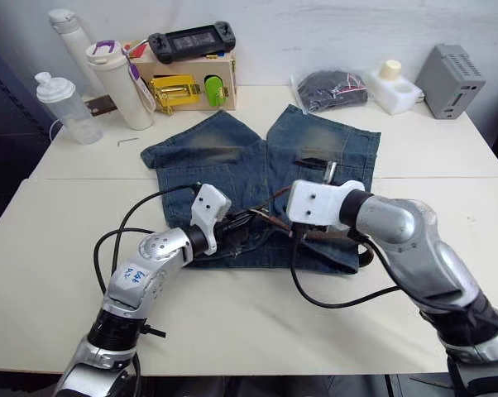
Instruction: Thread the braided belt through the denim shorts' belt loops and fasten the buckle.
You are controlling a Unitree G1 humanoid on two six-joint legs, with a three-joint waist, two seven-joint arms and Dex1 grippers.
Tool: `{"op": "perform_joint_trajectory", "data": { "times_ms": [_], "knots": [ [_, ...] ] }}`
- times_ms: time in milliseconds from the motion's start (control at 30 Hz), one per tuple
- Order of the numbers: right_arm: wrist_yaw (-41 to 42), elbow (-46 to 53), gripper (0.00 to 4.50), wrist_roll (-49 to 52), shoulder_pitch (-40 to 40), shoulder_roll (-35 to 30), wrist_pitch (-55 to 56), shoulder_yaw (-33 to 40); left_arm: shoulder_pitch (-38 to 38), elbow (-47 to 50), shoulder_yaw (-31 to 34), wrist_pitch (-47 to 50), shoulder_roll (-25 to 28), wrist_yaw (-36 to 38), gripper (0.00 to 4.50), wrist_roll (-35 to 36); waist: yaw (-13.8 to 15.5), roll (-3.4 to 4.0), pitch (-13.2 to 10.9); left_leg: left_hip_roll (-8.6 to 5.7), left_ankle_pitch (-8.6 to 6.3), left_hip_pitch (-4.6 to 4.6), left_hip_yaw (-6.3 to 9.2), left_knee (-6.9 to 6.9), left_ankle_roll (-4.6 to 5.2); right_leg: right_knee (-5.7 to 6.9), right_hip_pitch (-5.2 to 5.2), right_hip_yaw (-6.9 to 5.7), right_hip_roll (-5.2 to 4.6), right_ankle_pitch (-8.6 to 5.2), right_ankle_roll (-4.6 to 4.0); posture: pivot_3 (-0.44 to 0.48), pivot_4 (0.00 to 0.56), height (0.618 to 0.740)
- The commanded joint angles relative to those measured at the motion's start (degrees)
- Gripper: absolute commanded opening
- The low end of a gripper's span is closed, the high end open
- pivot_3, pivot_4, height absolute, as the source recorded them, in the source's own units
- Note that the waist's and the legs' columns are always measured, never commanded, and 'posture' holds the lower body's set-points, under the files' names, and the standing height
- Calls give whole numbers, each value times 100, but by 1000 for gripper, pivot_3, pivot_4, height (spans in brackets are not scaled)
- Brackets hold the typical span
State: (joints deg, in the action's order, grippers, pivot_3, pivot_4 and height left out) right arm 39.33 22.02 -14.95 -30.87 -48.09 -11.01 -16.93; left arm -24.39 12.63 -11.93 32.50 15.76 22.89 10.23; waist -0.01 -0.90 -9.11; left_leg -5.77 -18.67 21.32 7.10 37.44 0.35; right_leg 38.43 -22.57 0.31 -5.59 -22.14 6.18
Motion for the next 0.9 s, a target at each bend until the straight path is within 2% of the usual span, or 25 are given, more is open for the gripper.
{"op": "perform_joint_trajectory", "data": {
  "times_ms": [33,233,267,367,400,433,467,500,533,600,800,900],
  "knots": [
    [-236,-320,4458,-523,-138,-47,873,11,-98,167,-72,-429,85,-8,0,-318,-2,0,0,0,0,0,0,0,0,0,0,0,0,0,0,0,150,733],
    [-118,-564,4458,-650,-109,235,1283,-5,-86,189,-248,-749,209,33,0,-766,-6,-1,0,2,0,0,0,0,0,-1,0,0,3,0,0,0,150,733],
    [-92,-578,4227,-653,-99,277,1306,7,-78,189,-240,-754,203,30,0,-788,-1,-1,0,2,0,0,1,1,0,0,0,-1,3,0,0,0,150,733],
    [-28,-598,3253,-676,-67,367,1339,36,-79,189,-227,-782,215,44,0,-870,-2,-1,0,2,0,0,2,2,0,0,0,0,3,0,0,0,150,733],
    [-10,-599,2761,-685,-59,393,1342,47,-81,188,-227,-792,218,55,0,-893,-2,-1,0,2,0,0,3,2,0,0,0,-1,3,0,0,0,150,733],
    [10,-591,2051,-686,-47,423,1332,55,-80,194,-225,-798,216,64,0,-911,-2,-1,0,2,0,0,3,2,0,0,0,-1,3,0,0,0,150,733],
    [28,-584,1806,-687,-37,444,1321,60,-78,200,-222,-808,211,71,0,-923,-3,-1,0,2,0,0,3,2,0,0,0,-1,3,0,0,0,150,733],
    [43,-581,1219,-689,-15,463,1307,57,-77,209,-221,-818,210,75,0,-937,-4,-1,0,2,0,0,3,2,0,1,0,-1,3,0,0,0,150,733],
    [56,-583,1002,-696,13,476,1290,55,-75,222,-227,-857,216,80,0,-959,-3,-1,0,2,0,0,3,2,0,1,0,-1,2,0,0,0,150,733],
    [76,-589,43,-715,47,496,1277,61,-70,236,-234,-914,224,92,0,-985,-2,-1,0,2,0,0,4,2,0,1,0,-1,3,0,0,0,150,733],
    [119,-587,43,-710,121,540,1248,110,10,304,-117,-1300,218,173,0,-914,-5,-1,0,2,0,0,4,3,0,2,0,-1,3,0,0,0,150,733],
    [115,-581,0,-710,138,570,1236,144,151,373,222,-1125,90,425,1084,-324,-4,-1,0,2,0,0,4,3,0,2,0,-2,3,0,0,0,150,733]
  ]
}}
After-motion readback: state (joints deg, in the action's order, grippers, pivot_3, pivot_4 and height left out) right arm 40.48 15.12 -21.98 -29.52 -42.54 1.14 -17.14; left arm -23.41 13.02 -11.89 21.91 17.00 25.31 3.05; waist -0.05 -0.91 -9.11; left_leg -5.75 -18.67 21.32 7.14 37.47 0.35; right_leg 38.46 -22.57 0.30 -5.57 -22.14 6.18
